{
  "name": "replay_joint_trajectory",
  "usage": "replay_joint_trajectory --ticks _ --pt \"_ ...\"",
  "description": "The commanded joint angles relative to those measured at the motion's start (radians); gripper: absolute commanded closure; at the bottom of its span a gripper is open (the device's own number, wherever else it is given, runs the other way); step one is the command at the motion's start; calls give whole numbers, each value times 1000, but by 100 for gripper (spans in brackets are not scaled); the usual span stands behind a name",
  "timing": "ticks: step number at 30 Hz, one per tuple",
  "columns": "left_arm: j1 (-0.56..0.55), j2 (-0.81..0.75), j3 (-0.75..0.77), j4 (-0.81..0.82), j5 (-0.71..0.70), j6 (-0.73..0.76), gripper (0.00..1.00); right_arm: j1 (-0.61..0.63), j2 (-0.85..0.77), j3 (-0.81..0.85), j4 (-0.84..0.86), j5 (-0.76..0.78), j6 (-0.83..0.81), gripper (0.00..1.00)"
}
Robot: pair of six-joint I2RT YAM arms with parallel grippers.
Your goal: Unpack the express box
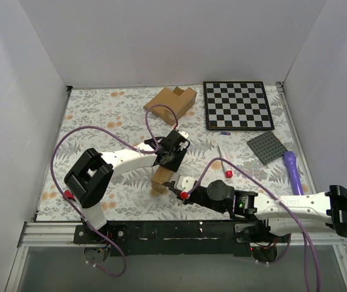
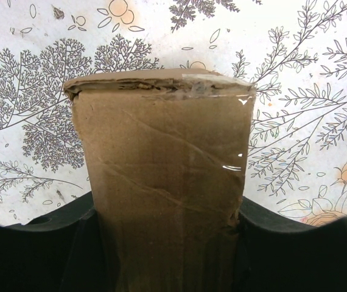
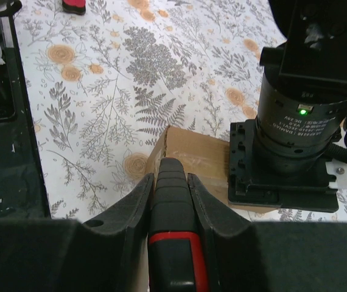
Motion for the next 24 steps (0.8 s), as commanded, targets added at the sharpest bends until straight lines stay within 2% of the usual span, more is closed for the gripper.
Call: replay_joint_trajectory --ticks 1,10,18,24 --pt "-1 6 -32 -39 19 14 100 11 16 62 134 4 -38 99" --pt "-1 6 -38 -38 36 7 100 11 137 99 206 -7 -60 99" --pt "-1 1 -41 -41 34 10 100 11 130 115 237 22 -70 99" --pt "-1 6 -38 -39 31 7 100 11 151 124 200 16 -72 99"
